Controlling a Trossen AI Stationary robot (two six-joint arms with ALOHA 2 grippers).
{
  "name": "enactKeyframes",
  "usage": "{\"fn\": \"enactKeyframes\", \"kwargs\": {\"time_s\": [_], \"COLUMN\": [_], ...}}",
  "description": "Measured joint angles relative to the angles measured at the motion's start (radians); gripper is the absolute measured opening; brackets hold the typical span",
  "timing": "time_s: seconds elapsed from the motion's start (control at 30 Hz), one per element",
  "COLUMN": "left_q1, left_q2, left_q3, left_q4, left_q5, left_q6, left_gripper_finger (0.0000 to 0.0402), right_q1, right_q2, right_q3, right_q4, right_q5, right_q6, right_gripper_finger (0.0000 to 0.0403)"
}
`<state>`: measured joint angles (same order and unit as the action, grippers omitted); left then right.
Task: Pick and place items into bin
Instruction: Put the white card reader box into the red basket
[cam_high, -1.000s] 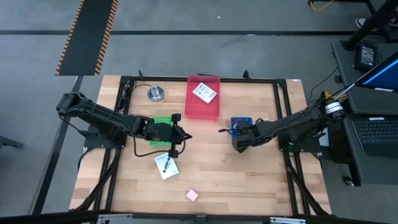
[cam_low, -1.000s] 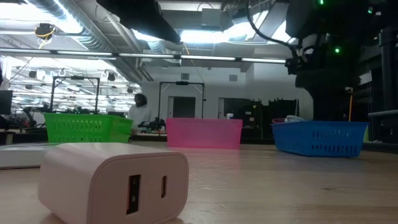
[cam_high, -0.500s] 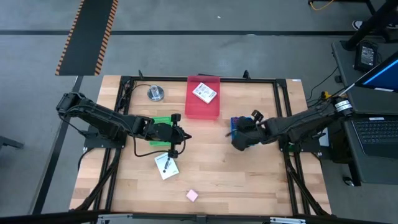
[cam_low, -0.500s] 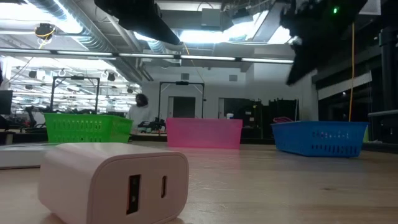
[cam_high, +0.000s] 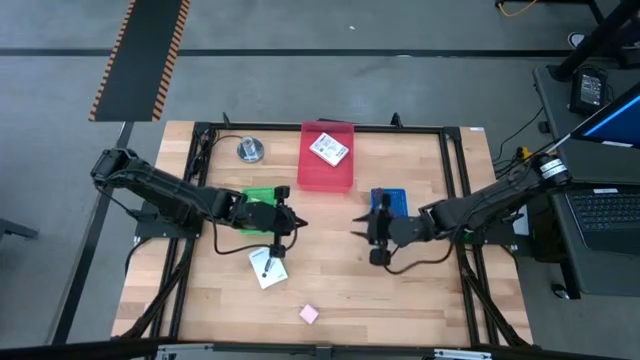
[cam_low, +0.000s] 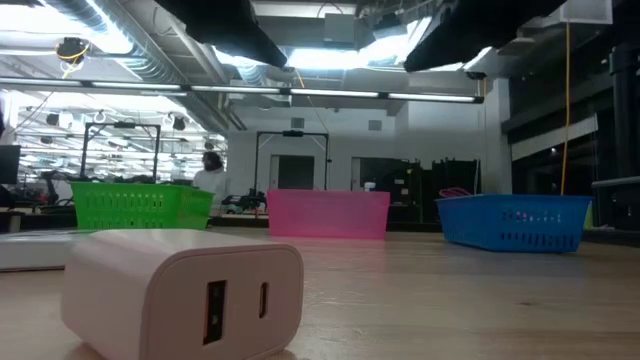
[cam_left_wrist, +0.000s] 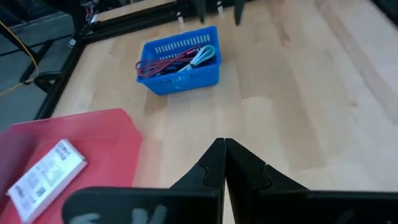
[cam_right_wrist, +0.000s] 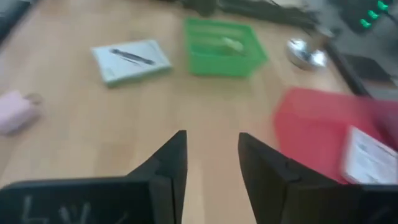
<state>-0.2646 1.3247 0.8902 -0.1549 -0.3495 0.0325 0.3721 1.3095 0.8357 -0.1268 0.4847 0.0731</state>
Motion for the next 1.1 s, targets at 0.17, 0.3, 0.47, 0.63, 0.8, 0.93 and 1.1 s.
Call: {"fn": "enactKeyframes", "kwargs": {"time_s": [0.17, 0.3, 0.47, 0.63, 0.8, 0.93, 1.1], "left_q1": [-0.056, -0.125, -0.214, -0.28, -0.323, -0.341, -0.361], "left_q2": [0.0, 0.0, 0.0, 0.0, 0.024, 0.065, 0.125], "left_q3": [0.001, 0.012, 0.06, 0.078, 0.078, 0.078, 0.078], "left_q4": [0.0, -0.079, -0.298, -0.452, -0.584, -0.632, -0.637], "left_q5": [-0.009, -0.01, -0.06, -0.044, -0.037, 0.016, 0.081], "left_q6": [-0.086, -0.186, -0.425, -0.696, -0.908, -1.001, -1.054], "left_gripper_finger": [0.0003, 0.0003, 0.0003, 0.0003, 0.0003, 0.0003, 0.0003], "right_q1": [0.0, 0.0, -0.008, -0.03, -0.057, -0.071, -0.076], "right_q2": [0.039, 0.092, 0.155, 0.189, 0.26, 0.348, 0.447], "right_q3": [-0.03, -0.03, -0.03, -0.012, 0.072, 0.171, 0.281], "right_q4": [0.152, 0.231, 0.355, 0.419, 0.402, 0.329, 0.261], "right_q5": [-0.084, -0.087, -0.088, -0.131, -0.222, -0.259, -0.259], "right_q6": [-0.066, -0.137, -0.217, -0.239, -0.243, -0.322, -0.4], "right_gripper_finger": [0.0122, 0.0122, 0.0122, 0.0122, 0.0122, 0.0122, 0.0122]}}
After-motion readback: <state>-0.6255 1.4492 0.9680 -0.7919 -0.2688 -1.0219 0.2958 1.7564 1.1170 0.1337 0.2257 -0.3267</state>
